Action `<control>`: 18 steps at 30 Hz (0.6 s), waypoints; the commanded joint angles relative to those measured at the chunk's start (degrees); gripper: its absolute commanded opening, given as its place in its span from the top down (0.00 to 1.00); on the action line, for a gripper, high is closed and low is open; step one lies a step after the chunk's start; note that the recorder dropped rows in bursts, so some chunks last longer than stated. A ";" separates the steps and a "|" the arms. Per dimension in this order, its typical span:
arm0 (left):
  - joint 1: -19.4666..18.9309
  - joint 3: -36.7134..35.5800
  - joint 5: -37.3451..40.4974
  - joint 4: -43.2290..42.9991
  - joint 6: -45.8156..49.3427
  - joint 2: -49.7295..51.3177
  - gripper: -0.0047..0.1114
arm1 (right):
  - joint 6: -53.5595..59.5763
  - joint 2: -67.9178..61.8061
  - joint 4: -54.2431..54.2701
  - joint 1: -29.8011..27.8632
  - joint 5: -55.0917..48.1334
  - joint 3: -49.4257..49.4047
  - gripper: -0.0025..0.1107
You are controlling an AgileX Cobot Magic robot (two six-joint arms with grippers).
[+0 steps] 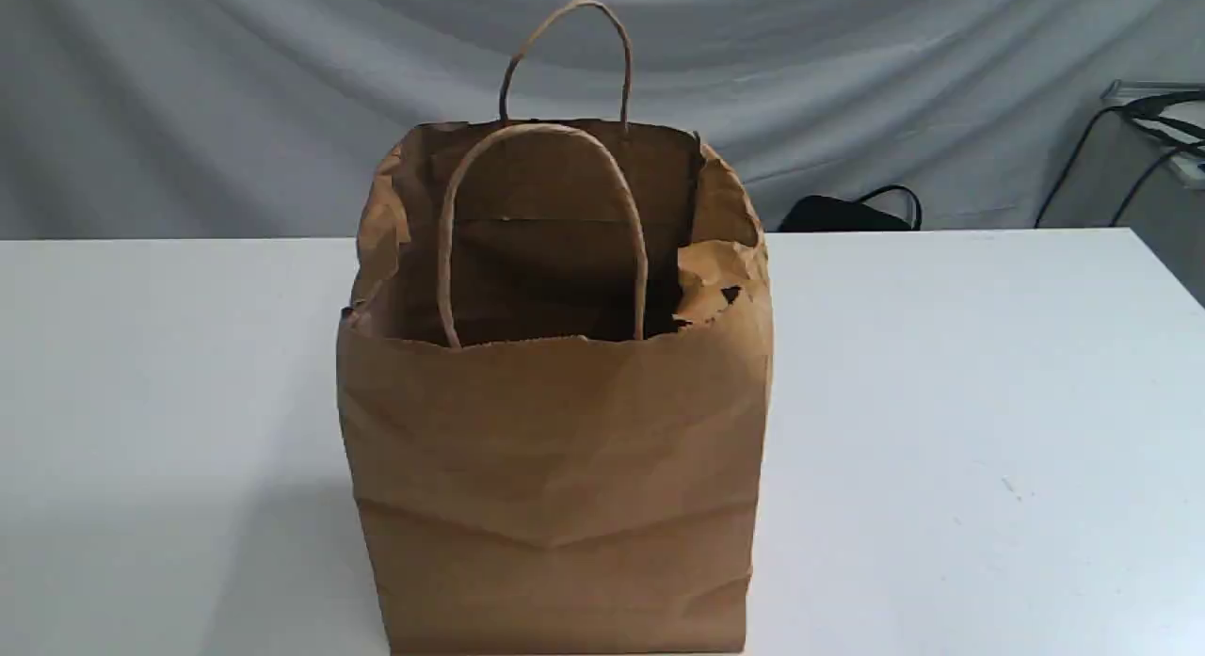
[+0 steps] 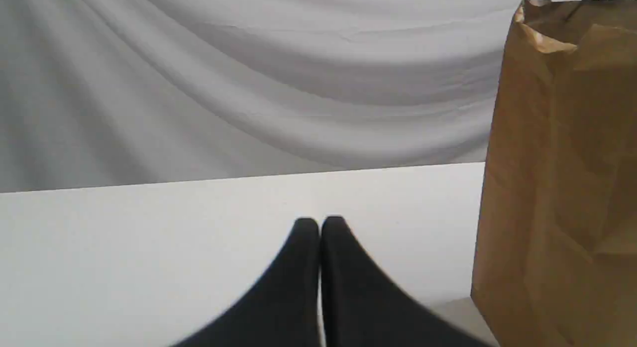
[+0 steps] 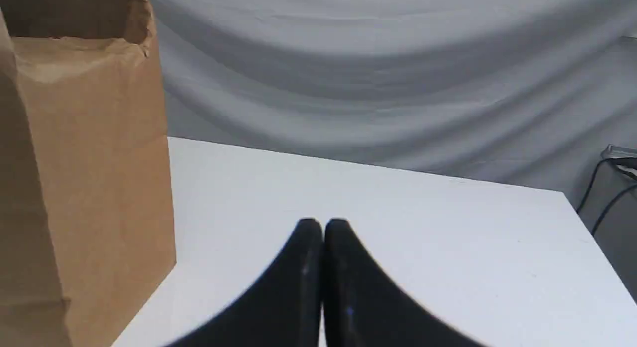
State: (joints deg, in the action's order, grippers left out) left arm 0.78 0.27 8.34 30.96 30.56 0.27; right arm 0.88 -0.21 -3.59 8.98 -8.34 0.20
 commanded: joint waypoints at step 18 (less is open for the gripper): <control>-0.13 -0.27 -1.58 -32.47 -35.08 -0.27 0.96 | -0.01 0.21 0.20 -0.40 0.55 -0.20 0.98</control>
State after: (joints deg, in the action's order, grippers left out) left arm 0.78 0.27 6.68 0.00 -2.64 0.27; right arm 0.88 -0.21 -3.59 8.98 -8.34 0.20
